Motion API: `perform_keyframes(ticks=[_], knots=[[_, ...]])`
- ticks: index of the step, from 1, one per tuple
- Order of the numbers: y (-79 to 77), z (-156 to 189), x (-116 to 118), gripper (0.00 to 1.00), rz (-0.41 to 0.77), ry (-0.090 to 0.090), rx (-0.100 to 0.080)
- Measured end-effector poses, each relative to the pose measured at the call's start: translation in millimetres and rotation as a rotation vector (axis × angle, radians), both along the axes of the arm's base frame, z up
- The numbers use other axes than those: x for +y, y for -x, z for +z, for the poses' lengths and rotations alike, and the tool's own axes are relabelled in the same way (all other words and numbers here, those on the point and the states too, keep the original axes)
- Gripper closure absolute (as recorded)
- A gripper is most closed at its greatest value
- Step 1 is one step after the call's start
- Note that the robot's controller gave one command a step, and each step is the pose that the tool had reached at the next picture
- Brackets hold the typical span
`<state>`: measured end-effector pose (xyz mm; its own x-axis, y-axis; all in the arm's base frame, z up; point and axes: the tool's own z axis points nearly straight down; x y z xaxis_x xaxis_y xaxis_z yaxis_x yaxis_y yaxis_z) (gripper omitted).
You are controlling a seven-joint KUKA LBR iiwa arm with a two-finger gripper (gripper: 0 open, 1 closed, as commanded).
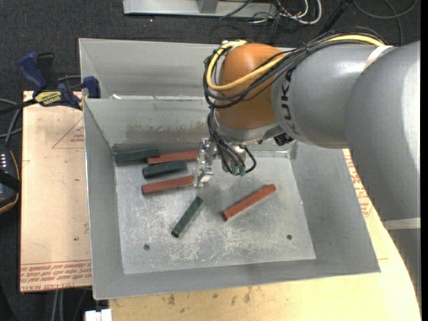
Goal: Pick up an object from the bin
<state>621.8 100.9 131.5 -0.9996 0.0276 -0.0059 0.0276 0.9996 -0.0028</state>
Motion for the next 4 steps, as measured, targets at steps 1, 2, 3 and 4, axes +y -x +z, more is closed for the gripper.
perform_keyframes(ticks=[1, 2, 3, 4], knots=[[-0.9, -28.6, 44.6, 1.0, 0.077, -0.004, 0.003], [-16.2, -27.3, 73.9, 1.0, 0.127, -0.004, 0.004], [1.3, -15.3, 59.5, 1.0, 0.061, -0.006, 0.006], [-1.0, 1.7, 68.4, 1.0, 0.266, -0.002, 0.004]])
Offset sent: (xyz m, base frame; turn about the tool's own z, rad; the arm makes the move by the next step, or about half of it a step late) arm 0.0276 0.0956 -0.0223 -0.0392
